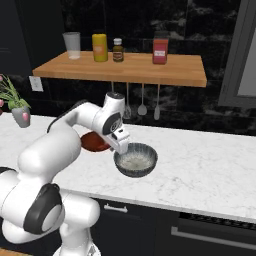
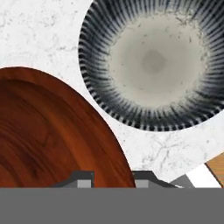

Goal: Pick up the bowls on the counter and stack them on top of one another in the open cabinet. Place the smaller bowl on top of the larger bowl.

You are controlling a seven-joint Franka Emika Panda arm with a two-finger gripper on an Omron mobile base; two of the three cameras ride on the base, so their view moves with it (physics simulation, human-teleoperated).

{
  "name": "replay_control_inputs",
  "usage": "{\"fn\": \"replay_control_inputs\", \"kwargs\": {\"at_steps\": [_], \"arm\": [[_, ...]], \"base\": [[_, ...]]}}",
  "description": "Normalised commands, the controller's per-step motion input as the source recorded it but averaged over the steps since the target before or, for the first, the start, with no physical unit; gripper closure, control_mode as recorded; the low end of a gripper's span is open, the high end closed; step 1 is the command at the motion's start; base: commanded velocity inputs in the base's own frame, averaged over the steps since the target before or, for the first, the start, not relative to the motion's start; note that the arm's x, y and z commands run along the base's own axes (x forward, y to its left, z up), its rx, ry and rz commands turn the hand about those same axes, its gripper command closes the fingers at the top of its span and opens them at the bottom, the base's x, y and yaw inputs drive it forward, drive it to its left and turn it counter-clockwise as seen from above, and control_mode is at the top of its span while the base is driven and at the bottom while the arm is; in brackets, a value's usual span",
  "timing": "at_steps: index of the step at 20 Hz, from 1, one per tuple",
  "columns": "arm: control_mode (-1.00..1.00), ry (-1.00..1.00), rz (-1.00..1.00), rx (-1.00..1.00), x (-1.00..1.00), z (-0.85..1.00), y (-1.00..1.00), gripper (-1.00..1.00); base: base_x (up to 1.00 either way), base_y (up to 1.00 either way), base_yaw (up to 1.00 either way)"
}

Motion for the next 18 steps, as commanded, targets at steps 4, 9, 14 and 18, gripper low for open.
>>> {"fn": "replay_control_inputs", "kwargs": {"at_steps": [4, 9, 14, 18], "arm": [[-1.00, -0.08, 0.01, 0.00, 0.22, -0.18, -0.96, 1.00], [-1.00, -0.06, 0.01, 0.00, 0.36, -0.26, -0.73, 1.00], [-1.00, 0.00, 0.00, 0.00, 0.34, -0.43, -0.50, 1.00], [-1.00, 0.00, 0.00, -0.03, 0.64, -0.51, -0.19, 1.00]], "base": [[0.00, 0.00, 0.00], [0.00, 0.00, 0.00], [0.00, 0.00, 0.00], [0.00, 0.00, 0.00]]}}
